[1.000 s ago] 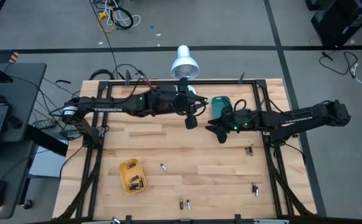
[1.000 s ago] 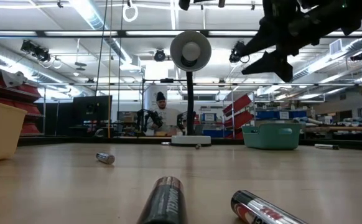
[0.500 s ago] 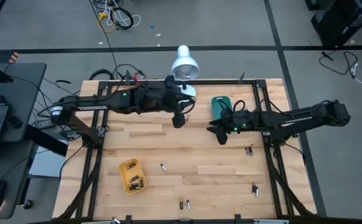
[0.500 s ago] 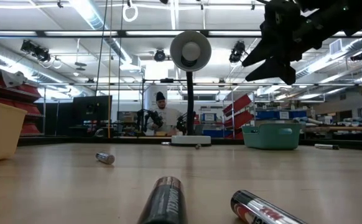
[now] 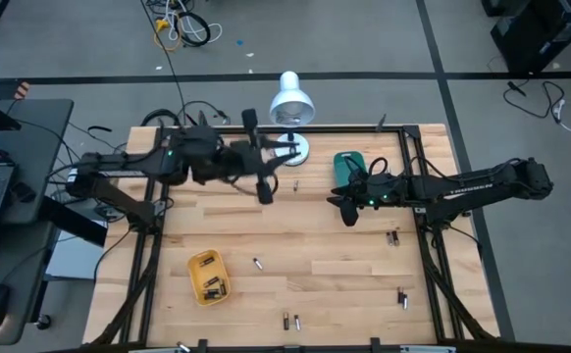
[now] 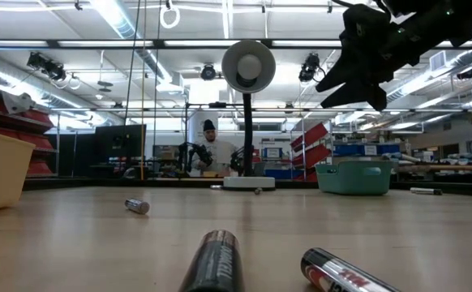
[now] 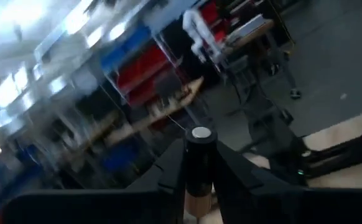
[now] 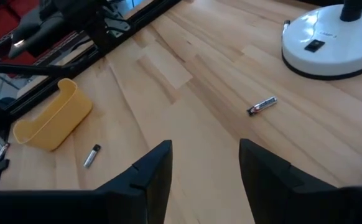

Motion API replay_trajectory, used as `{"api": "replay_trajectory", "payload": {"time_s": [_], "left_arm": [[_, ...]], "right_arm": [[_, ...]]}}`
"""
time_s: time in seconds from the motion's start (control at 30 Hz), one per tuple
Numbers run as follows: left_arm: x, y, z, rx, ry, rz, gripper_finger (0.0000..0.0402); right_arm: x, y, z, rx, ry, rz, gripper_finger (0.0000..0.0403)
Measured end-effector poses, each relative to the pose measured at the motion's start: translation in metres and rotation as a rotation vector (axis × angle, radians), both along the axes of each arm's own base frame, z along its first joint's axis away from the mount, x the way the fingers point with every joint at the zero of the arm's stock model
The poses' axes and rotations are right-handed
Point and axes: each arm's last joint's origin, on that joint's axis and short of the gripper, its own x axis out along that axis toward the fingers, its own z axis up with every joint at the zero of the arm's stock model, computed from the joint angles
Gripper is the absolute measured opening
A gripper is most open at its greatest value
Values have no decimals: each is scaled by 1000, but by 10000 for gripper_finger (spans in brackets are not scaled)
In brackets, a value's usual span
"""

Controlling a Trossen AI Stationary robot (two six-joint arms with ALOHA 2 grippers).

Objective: Sort batteries
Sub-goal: Put the golden battery into the yellow bin

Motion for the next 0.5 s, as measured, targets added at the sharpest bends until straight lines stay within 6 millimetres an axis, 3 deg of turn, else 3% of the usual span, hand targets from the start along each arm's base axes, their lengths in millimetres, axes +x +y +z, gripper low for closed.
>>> {"api": "replay_trajectory", "payload": {"time_s": [0.17, 0.5], "left_arm": [[-6, -15, 7, 100, -10, 27, 68], [-22, -63, 28, 527, 9, 91, 68]], "right_arm": [[0, 0, 0, 29, -3, 2, 166], [0, 1, 0, 36, -2, 1, 160]]}}
